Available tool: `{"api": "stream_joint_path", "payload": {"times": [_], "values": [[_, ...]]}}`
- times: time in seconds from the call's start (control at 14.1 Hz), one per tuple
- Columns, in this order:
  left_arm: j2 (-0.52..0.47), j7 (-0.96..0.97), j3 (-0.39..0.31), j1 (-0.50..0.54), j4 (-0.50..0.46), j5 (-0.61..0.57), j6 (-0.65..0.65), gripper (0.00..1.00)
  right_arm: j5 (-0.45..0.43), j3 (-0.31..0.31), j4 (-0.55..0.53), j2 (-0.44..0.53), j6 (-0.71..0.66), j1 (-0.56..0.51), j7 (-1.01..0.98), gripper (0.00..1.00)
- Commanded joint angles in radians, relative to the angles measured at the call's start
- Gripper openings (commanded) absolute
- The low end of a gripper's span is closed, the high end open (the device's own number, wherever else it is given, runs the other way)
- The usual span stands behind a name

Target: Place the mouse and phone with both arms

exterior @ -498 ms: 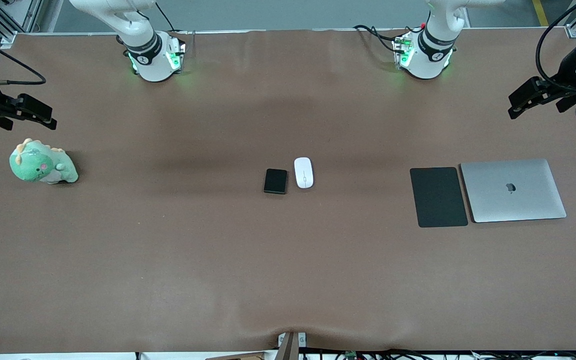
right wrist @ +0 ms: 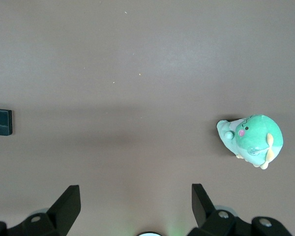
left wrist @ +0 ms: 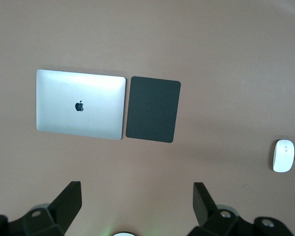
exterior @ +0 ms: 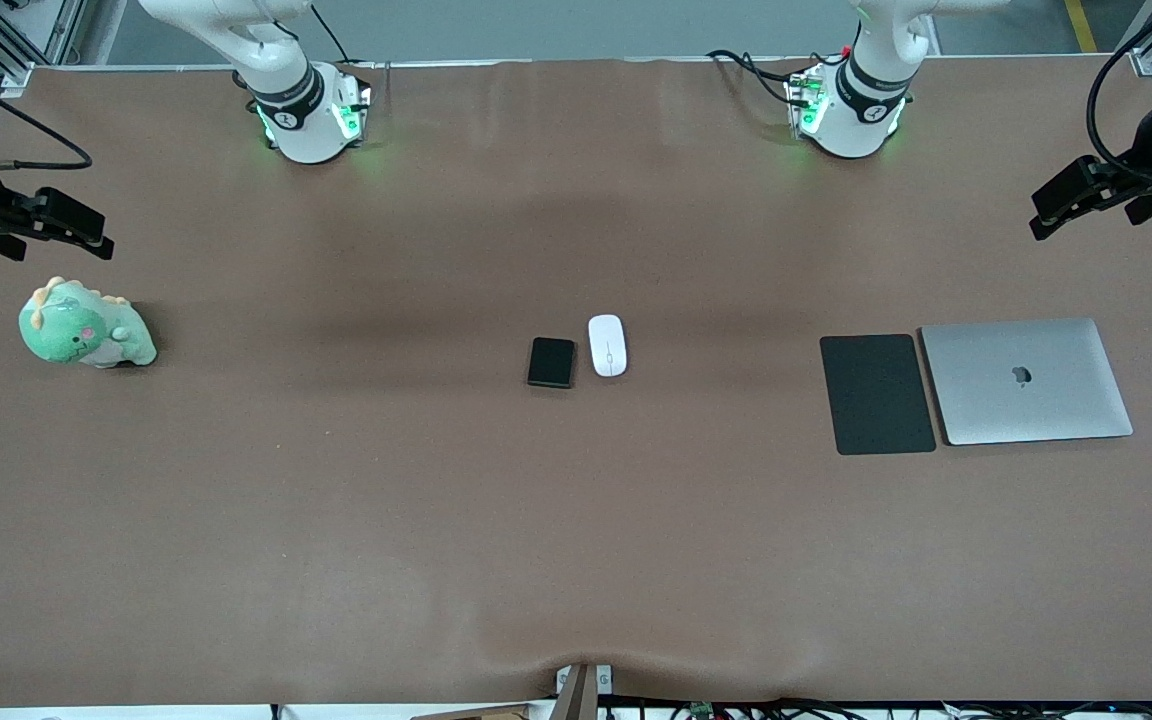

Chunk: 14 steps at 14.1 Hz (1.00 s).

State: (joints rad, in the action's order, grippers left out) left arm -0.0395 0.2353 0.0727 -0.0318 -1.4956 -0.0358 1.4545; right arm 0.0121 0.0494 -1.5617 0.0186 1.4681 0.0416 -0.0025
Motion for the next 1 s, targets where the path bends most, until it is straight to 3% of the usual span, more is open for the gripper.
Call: {"api": "stream_joint_path", "payload": {"times": [0.0, 0.92], "values": [[0.003, 0.009, 0.002, 0.001, 0.014, -0.012, 0.0, 1.0, -0.015, -0.011, 0.006, 0.0, -0.006, -0.009, -0.001, 1.0], [0.036, 0.015, 0.004, 0.0, 0.014, -0.004, 0.001, 1.0, -0.012, -0.011, 0.005, -0.003, -0.002, -0.006, 0.004, 1.0]]}}
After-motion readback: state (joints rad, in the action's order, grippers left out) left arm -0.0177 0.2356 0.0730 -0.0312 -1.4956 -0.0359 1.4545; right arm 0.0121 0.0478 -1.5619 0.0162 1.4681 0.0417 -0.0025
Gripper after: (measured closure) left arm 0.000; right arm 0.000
